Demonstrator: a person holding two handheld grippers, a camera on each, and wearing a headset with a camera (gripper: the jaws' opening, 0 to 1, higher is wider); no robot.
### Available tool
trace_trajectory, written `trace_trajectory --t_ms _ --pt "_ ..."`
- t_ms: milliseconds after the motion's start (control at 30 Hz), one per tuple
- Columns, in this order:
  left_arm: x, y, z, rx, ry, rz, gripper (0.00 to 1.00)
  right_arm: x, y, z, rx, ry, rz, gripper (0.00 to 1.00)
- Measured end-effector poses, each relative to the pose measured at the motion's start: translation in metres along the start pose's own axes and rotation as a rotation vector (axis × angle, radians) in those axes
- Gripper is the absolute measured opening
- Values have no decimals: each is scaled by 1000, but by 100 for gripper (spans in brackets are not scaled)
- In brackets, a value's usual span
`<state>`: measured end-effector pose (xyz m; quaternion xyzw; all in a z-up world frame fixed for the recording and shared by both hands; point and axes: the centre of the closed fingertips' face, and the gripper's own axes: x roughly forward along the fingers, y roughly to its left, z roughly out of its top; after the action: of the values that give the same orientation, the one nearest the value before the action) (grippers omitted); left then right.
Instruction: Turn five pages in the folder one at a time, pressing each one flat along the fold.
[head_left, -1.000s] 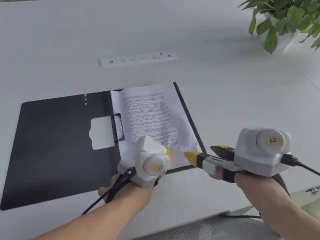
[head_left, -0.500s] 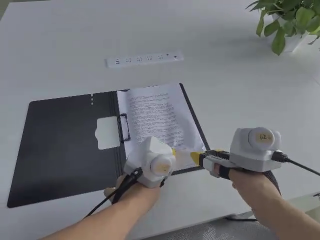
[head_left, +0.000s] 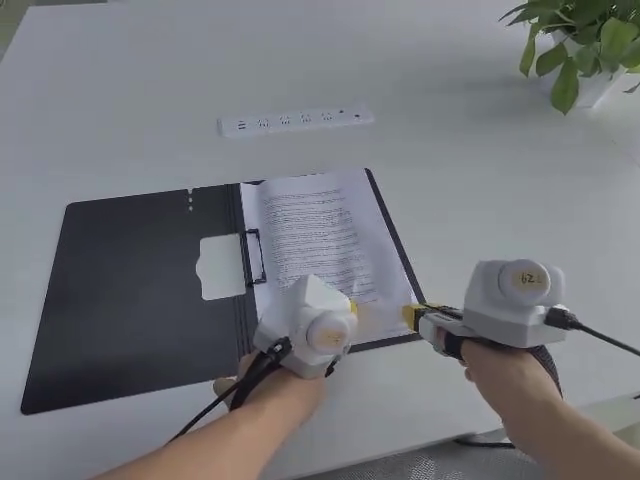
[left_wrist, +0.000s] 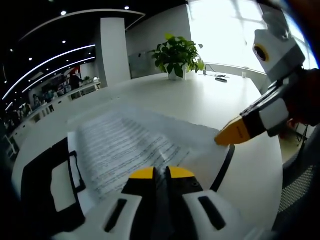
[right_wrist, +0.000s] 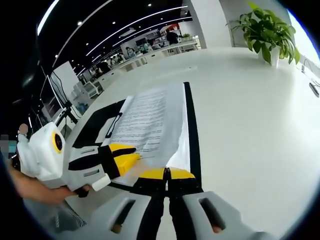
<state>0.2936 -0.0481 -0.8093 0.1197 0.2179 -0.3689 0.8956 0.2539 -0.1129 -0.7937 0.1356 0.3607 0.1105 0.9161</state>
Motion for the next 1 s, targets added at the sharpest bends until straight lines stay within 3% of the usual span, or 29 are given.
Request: trace_trajectory --t_ms 367,633,733,1000 --pt "-4 0 1 -54 12 -8 6 -6 11 11 8 -38 34 0" --pt "-22 10 -1 -107 32 -22 6 -14 35 25 26 -94 98 0" --pt "-33 17 1 -126 20 -17 4 -17 47 30 21 -111 127 0" --pt "-74 42 26 -185 -73 6 7 -29 88 46 5 -165 225 0"
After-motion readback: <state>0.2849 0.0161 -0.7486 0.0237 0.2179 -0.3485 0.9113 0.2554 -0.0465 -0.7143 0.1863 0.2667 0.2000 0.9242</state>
